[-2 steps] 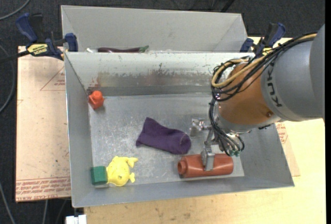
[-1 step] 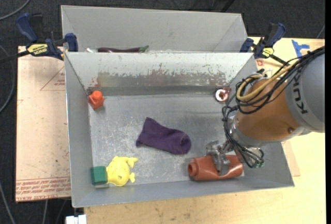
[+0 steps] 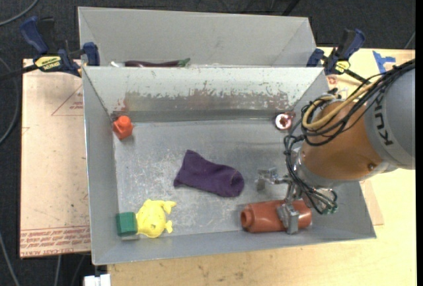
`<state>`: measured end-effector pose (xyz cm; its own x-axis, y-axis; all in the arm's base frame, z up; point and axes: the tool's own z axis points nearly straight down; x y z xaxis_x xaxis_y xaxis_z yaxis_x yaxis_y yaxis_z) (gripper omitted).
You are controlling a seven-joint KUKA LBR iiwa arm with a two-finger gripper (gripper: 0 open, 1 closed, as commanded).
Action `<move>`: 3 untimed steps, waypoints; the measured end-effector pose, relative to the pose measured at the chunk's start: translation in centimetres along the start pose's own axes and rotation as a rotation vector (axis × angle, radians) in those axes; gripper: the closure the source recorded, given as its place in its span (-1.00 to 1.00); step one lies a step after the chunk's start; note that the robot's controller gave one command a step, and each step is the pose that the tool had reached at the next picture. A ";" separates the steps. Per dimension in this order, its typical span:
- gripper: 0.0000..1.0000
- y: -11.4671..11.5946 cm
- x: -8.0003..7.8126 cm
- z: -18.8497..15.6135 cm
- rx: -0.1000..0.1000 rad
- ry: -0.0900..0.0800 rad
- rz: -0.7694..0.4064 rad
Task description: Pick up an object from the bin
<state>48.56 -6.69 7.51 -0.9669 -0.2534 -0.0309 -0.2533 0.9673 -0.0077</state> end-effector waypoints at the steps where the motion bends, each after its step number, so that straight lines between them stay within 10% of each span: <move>1: -1.00 0.0 0.0 0.0 0.000 0.001 0.000; 2: 1.00 3.1 -1.2 0.1 0.006 -0.013 0.120; 3: -1.00 3.4 -1.1 0.3 0.002 -0.009 0.118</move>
Offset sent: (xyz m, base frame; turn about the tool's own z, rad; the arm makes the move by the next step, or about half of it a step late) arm -0.0012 0.0357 -0.0051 0.1180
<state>48.76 -3.17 7.26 -0.9896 -0.1380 -0.0403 -0.1379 0.9904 -0.0059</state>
